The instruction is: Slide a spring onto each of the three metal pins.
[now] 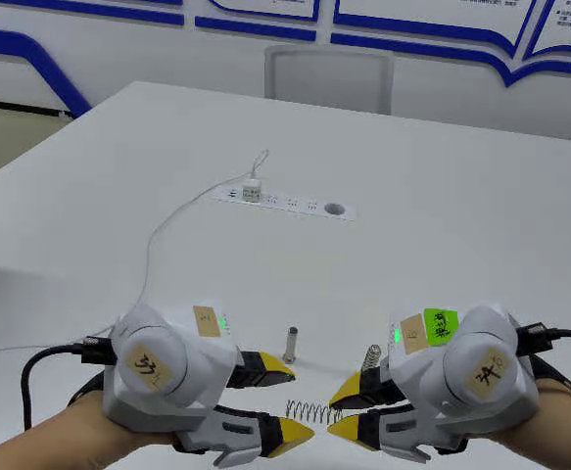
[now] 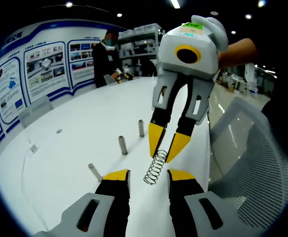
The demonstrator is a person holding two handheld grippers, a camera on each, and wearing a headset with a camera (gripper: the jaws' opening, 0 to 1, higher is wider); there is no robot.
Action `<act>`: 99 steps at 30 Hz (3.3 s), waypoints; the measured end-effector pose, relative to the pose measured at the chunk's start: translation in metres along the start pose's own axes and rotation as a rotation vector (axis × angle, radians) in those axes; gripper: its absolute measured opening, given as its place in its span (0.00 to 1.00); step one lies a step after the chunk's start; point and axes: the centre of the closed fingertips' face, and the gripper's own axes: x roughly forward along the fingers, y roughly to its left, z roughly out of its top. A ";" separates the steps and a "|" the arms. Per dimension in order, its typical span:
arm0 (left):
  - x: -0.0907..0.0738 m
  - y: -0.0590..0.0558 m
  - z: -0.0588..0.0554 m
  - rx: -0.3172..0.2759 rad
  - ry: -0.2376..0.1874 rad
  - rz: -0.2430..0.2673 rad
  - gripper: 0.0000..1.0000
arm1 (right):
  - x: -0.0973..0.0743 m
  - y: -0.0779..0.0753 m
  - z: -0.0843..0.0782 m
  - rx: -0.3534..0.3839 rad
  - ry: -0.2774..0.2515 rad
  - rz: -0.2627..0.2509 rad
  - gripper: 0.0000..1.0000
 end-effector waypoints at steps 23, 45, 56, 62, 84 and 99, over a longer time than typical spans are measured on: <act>-0.001 -0.008 -0.003 0.033 0.007 -0.038 0.13 | 0.000 0.002 0.003 -0.020 0.003 0.012 0.11; 0.002 -0.015 0.004 0.095 0.006 -0.071 0.10 | 0.002 0.000 -0.006 -0.017 0.018 0.021 0.15; 0.001 -0.016 0.001 0.093 0.012 -0.073 0.10 | -0.004 0.002 0.003 0.018 -0.030 0.042 0.11; -0.004 -0.015 0.006 0.073 -0.017 -0.071 0.10 | -0.013 0.001 0.013 0.035 -0.106 0.055 0.11; -0.001 -0.017 0.000 0.065 -0.001 -0.063 0.10 | -0.015 0.011 0.040 0.048 -0.203 0.084 0.11; 0.003 -0.021 0.007 -0.003 -0.032 -0.059 0.10 | -0.018 0.007 0.049 0.168 -0.278 0.066 0.11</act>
